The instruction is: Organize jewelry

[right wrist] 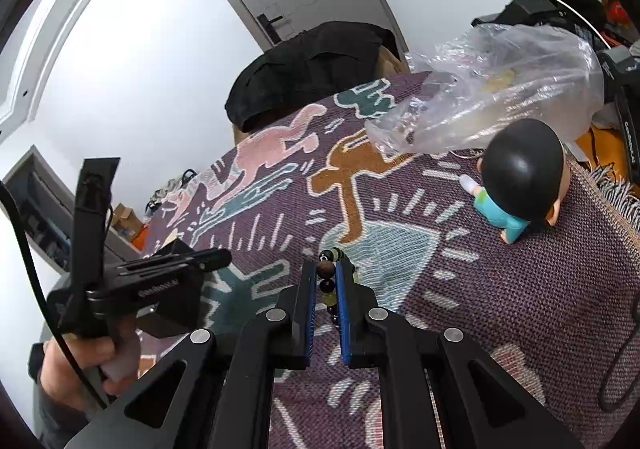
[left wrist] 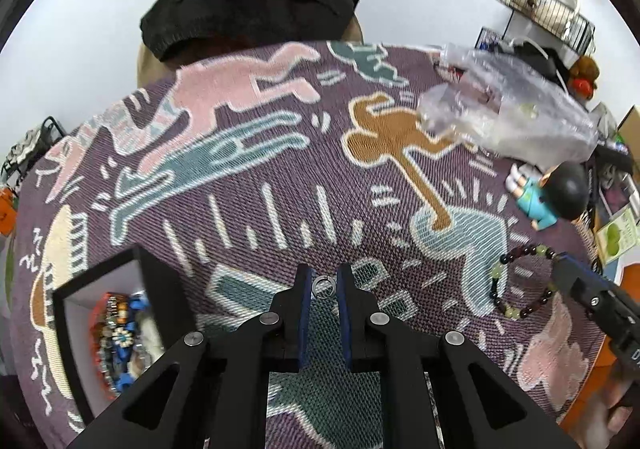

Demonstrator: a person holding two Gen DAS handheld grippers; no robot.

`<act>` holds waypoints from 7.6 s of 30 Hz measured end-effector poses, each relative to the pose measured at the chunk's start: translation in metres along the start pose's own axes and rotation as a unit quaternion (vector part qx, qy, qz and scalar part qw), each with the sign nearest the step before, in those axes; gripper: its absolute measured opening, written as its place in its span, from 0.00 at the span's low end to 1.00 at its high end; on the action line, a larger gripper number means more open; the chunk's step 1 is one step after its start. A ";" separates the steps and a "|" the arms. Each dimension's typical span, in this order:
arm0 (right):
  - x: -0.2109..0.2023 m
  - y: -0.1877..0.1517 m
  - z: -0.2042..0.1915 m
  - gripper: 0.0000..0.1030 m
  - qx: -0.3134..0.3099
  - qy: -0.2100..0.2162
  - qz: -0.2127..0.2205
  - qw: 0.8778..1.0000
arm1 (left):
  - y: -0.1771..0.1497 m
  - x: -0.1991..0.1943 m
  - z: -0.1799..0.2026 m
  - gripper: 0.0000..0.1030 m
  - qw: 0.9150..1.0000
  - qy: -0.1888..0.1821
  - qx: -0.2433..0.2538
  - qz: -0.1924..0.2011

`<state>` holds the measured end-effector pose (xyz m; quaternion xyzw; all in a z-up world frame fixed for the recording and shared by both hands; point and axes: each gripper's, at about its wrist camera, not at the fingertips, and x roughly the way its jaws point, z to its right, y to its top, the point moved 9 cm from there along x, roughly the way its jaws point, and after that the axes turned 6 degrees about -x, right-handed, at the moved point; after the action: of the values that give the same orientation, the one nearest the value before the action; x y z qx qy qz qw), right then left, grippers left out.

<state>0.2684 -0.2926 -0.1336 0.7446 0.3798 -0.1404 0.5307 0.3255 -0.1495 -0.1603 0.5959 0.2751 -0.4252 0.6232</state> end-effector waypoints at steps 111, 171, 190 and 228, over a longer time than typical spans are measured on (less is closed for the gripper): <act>-0.025 0.004 -0.159 1.00 -0.119 0.014 -0.038 0.992 | -0.059 -0.203 -0.128 0.99 0.975 -0.009 -0.097 0.199; -0.138 -0.038 -0.162 1.00 -0.217 -0.063 0.048 0.973 | -0.149 -0.284 -0.104 0.99 0.954 0.038 -0.065 0.289; -0.134 -0.041 -0.163 1.00 -0.222 -0.068 0.047 0.972 | -0.149 -0.277 -0.108 1.00 0.955 0.049 -0.070 0.284; -0.131 -0.040 -0.158 1.00 -0.218 -0.069 0.042 0.973 | -0.148 -0.269 -0.109 1.00 0.956 0.055 -0.067 0.279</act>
<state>0.1208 -0.1997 -0.0179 0.6148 0.3316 -0.0831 0.7108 0.0849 0.0222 -0.0219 0.6283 0.1593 -0.1820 0.7394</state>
